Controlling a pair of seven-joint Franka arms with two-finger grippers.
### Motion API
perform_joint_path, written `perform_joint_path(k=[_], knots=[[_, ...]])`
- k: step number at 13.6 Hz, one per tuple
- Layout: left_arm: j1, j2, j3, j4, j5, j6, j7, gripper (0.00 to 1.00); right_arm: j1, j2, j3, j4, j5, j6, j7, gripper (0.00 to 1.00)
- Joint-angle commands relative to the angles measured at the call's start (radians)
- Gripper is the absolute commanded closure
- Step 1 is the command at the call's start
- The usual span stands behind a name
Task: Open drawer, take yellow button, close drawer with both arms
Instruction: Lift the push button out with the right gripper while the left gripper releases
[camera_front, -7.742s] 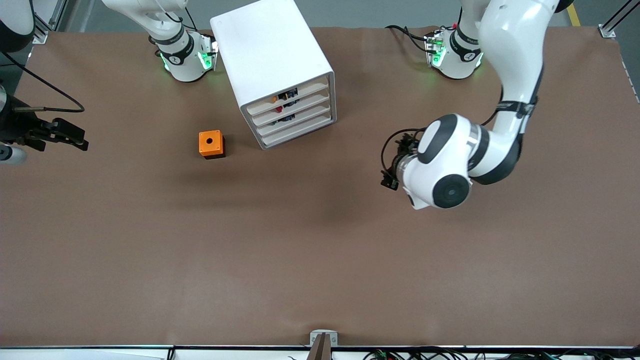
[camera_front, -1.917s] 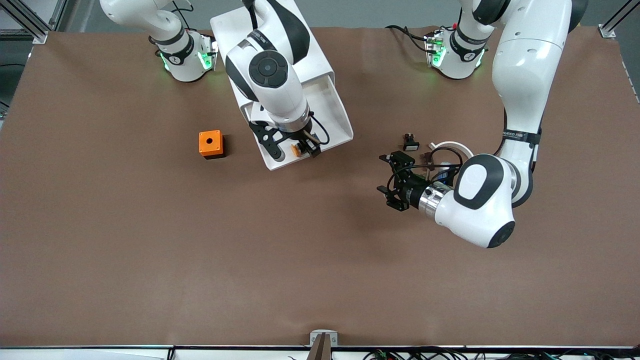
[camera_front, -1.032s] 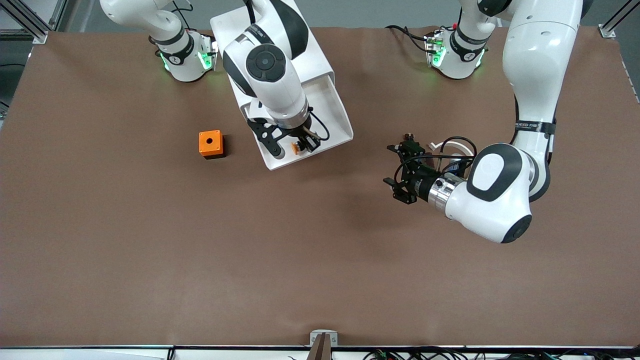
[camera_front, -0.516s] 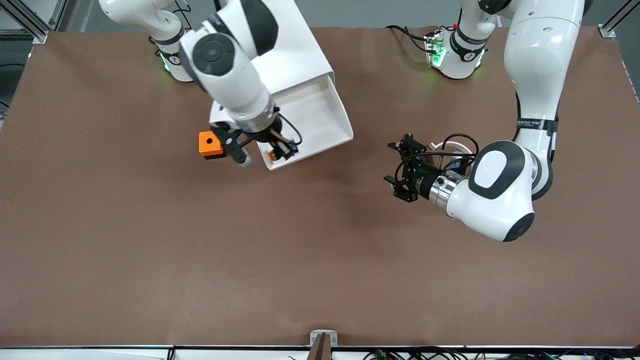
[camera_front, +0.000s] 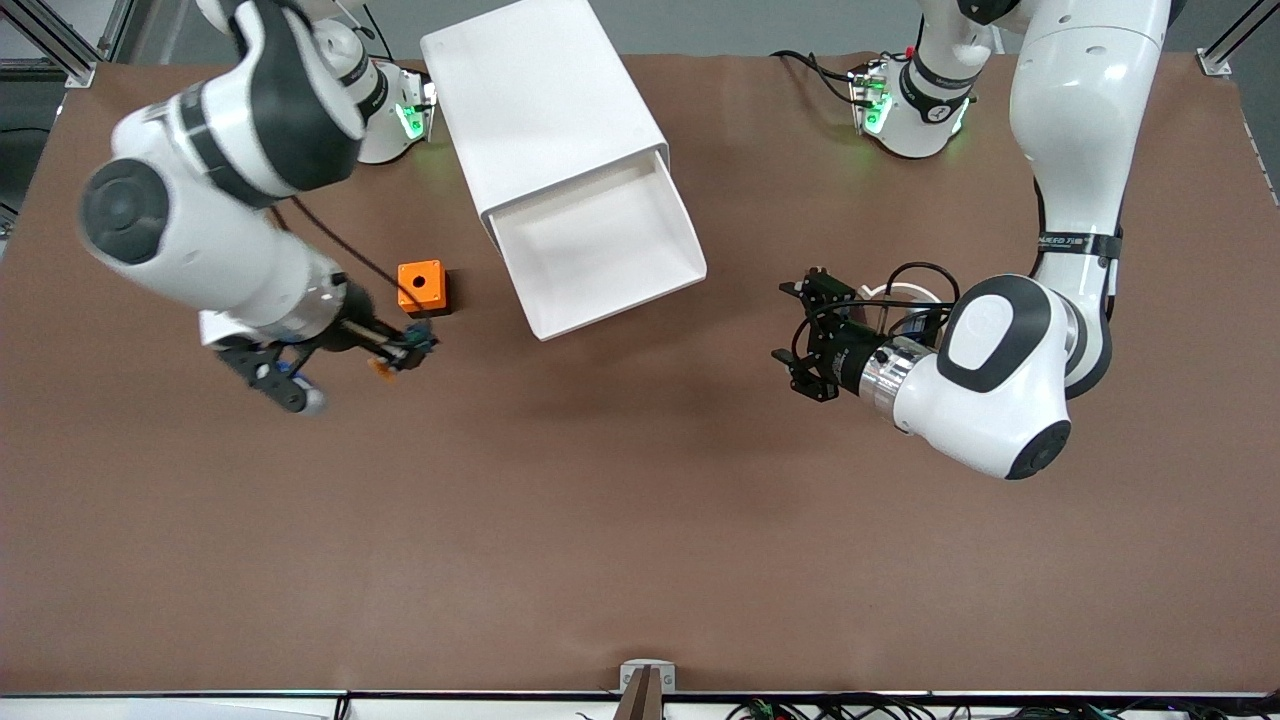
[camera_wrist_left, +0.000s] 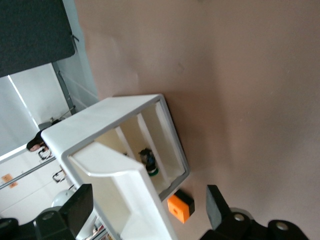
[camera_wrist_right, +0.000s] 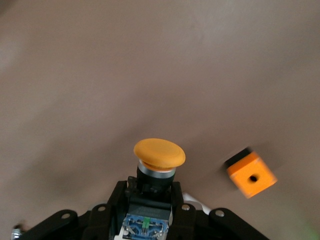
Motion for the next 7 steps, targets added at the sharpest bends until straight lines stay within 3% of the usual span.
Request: perform_joint_path(k=[1,3,5,7], knots=[[-0.014,-0.016,-0.006,-0.009,0.102,-0.007,0.034,0.01,-0.120,0.006,0.016,0.010,0.001,-0.035,-0.249,0.99],[-0.015,-0.012,-0.006,-0.008,0.123,-0.001,0.141,0.01,-0.192,0.014,0.018,0.009,-0.062,-0.035,-0.415,0.99],[-0.023,-0.016,-0.009,-0.005,0.123,0.027,0.370,0.01,-0.267,0.040,0.018,0.009,-0.076,-0.022,-0.584,0.99],[-0.029,-0.012,-0.007,-0.006,0.123,0.054,0.455,0.01,-0.308,0.074,0.018,0.009,-0.107,0.006,-0.676,0.99]])
